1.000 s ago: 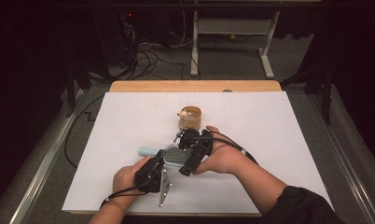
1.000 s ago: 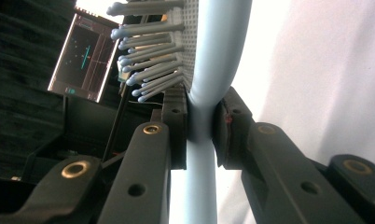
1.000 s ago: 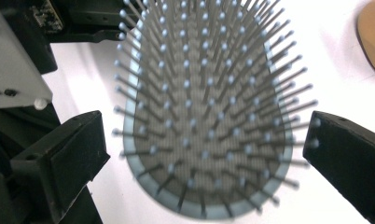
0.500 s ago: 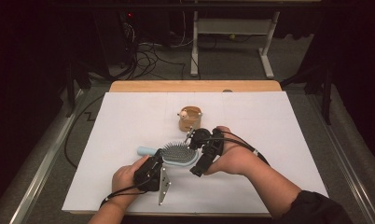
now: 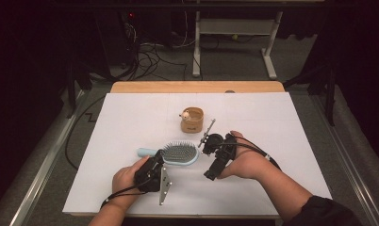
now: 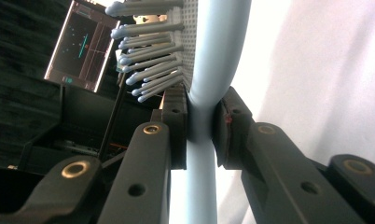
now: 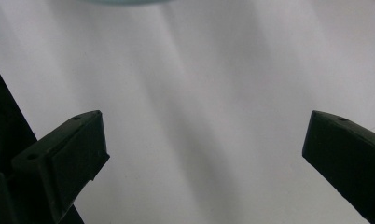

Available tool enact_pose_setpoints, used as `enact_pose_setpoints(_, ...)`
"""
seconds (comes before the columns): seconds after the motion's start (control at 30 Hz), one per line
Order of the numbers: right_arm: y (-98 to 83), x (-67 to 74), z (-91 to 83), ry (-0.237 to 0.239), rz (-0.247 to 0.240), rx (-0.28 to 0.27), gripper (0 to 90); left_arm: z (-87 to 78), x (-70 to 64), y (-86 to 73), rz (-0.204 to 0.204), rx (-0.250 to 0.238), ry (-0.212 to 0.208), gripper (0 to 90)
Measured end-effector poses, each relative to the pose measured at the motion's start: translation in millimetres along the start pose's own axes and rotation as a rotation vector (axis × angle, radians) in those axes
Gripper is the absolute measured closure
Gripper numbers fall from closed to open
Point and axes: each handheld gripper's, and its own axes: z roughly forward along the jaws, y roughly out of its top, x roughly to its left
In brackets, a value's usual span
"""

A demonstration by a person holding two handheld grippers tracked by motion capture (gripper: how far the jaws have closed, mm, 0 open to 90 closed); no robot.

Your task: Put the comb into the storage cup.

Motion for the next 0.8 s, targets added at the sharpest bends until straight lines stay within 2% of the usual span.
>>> enact_pose_setpoints(0.37,-26.8,-9.1,19.5,-0.047,0.017,0.044,0.5,-0.7,0.7,-1.2,-0.005,0.002,0.003,77.1)
enact_pose_setpoints(0.47,-38.3,-15.6,25.4,-0.05,0.043,0.047,0.5,-0.1,1.1,-1.4,-0.009,0.004,0.0,77.1)
enact_pose_setpoints(0.63,-57.6,-23.1,35.6,-0.047,0.045,0.087,0.5,-0.2,1.1,-1.7,-0.012,0.001,0.0,77.1)
enact_pose_setpoints(0.8,-72.4,-28.8,37.1,-0.057,0.057,0.079,0.5,0.1,2.6,-2.6,-0.019,0.009,0.004,77.1)
